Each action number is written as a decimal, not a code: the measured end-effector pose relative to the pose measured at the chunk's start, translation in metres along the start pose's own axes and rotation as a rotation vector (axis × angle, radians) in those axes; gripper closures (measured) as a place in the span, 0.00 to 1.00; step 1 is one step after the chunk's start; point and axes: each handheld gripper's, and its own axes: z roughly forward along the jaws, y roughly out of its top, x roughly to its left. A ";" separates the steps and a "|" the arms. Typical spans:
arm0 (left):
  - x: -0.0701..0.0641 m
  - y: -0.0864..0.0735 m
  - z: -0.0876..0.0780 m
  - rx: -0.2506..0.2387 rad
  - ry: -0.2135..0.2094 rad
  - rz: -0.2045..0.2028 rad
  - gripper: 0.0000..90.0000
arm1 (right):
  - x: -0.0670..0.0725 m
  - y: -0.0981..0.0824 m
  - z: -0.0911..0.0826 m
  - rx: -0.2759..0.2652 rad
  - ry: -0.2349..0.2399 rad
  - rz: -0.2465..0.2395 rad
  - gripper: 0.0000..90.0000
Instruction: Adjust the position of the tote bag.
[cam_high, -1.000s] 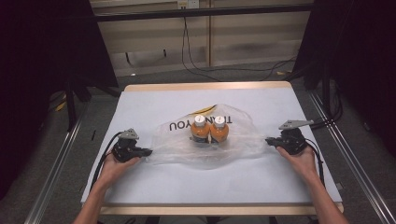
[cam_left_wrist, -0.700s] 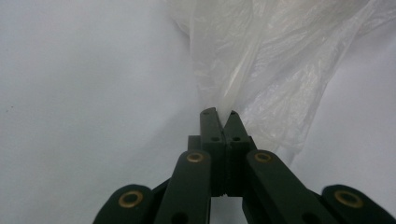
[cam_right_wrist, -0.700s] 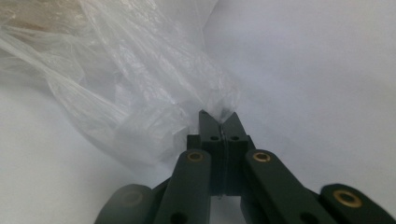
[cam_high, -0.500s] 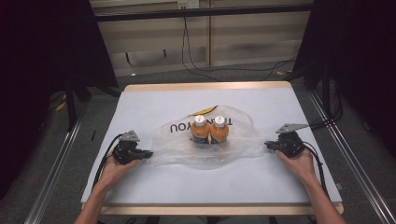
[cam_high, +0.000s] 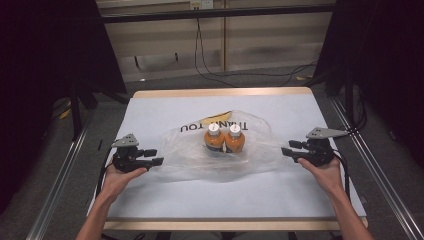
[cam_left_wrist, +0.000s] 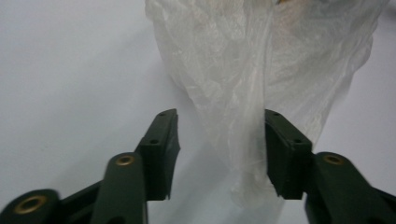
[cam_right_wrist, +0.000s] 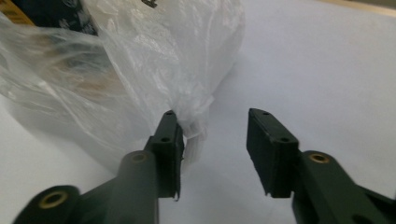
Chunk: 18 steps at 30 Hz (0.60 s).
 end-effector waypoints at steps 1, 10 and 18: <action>-0.001 0.003 -0.005 -0.025 -0.002 -0.001 0.47 | 0.002 0.003 -0.001 -0.009 0.004 0.003 0.53; -0.004 0.017 -0.026 -0.131 0.009 0.002 0.36 | 0.014 0.021 -0.016 -0.090 0.024 -0.016 0.41; -0.013 0.024 -0.027 -0.168 -0.017 0.021 0.70 | 0.031 0.037 -0.016 -0.098 0.064 -0.064 0.60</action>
